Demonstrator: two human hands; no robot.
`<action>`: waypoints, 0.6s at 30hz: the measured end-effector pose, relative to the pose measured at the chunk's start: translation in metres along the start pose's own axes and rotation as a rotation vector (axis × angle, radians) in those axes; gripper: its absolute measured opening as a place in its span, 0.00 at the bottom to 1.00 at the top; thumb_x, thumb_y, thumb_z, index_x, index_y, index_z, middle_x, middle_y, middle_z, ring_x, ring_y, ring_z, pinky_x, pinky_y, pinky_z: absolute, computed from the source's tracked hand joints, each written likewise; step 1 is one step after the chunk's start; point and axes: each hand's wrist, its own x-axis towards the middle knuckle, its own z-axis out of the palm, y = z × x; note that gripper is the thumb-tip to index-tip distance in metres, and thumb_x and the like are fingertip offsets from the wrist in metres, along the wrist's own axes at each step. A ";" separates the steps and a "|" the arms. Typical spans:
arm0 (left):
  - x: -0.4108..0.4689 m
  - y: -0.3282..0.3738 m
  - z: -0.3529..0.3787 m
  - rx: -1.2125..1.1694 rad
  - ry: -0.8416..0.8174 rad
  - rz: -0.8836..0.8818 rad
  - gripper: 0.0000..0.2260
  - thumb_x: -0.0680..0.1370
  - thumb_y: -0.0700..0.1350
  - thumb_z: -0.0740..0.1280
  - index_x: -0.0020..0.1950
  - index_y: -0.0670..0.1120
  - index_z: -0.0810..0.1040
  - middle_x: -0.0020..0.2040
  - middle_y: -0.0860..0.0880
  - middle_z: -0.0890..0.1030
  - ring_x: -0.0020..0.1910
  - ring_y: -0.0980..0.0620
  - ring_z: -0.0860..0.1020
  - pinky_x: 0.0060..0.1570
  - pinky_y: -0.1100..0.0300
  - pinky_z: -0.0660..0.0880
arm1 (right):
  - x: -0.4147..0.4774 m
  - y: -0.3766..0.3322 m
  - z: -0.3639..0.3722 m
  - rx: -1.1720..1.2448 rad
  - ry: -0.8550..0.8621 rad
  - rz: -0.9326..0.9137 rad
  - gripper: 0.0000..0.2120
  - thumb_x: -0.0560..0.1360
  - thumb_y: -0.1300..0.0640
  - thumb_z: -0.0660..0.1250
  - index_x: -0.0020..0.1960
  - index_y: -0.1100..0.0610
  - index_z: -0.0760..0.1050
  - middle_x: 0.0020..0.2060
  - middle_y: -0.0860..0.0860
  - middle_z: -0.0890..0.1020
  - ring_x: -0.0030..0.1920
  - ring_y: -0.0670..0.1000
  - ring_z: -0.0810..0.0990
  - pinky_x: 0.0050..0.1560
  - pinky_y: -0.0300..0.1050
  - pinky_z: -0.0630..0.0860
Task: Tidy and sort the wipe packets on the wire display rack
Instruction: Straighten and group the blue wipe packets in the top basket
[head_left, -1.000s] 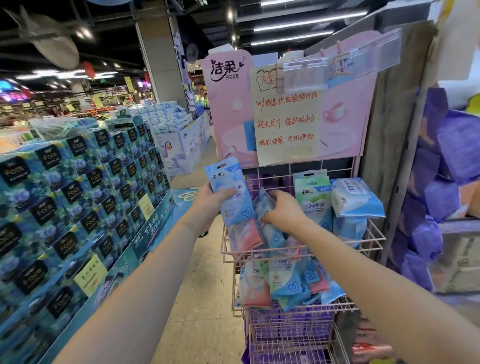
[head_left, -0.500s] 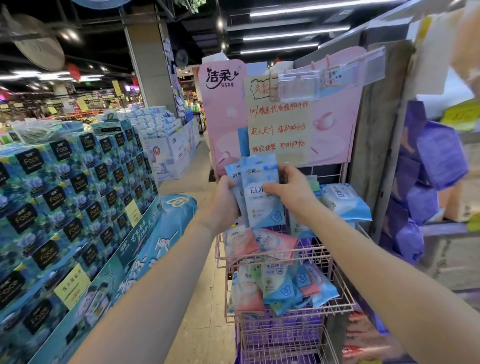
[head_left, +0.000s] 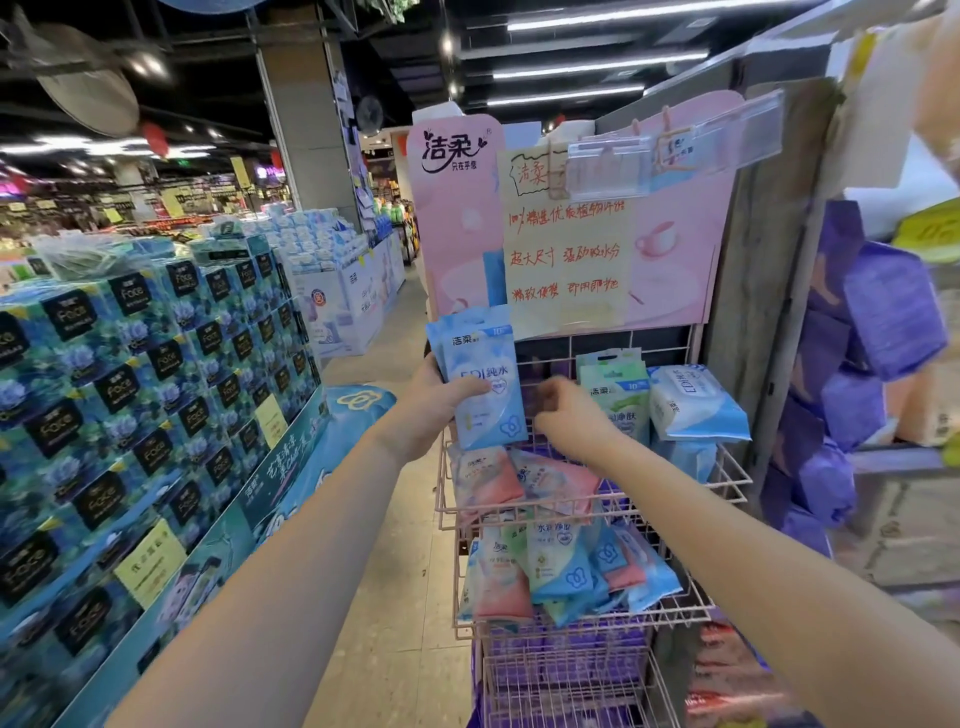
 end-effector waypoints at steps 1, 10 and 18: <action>-0.001 0.001 -0.003 0.010 0.004 0.000 0.21 0.78 0.34 0.72 0.69 0.45 0.73 0.60 0.44 0.86 0.54 0.46 0.87 0.45 0.55 0.83 | 0.000 0.004 0.005 -0.087 -0.090 0.041 0.24 0.76 0.61 0.69 0.71 0.60 0.69 0.64 0.56 0.80 0.60 0.55 0.80 0.59 0.52 0.80; -0.014 -0.001 -0.026 0.002 0.068 -0.021 0.14 0.80 0.32 0.67 0.58 0.50 0.76 0.58 0.41 0.85 0.53 0.42 0.85 0.58 0.43 0.81 | 0.005 0.006 0.036 -0.377 -0.368 0.179 0.47 0.67 0.29 0.70 0.74 0.59 0.66 0.66 0.55 0.78 0.62 0.57 0.79 0.61 0.52 0.77; -0.026 -0.001 -0.050 -0.041 0.171 -0.034 0.18 0.73 0.36 0.73 0.61 0.48 0.76 0.62 0.38 0.84 0.59 0.36 0.84 0.61 0.39 0.80 | 0.015 0.001 0.028 -0.321 -0.395 0.163 0.23 0.68 0.43 0.79 0.50 0.59 0.78 0.41 0.50 0.82 0.35 0.48 0.78 0.32 0.42 0.73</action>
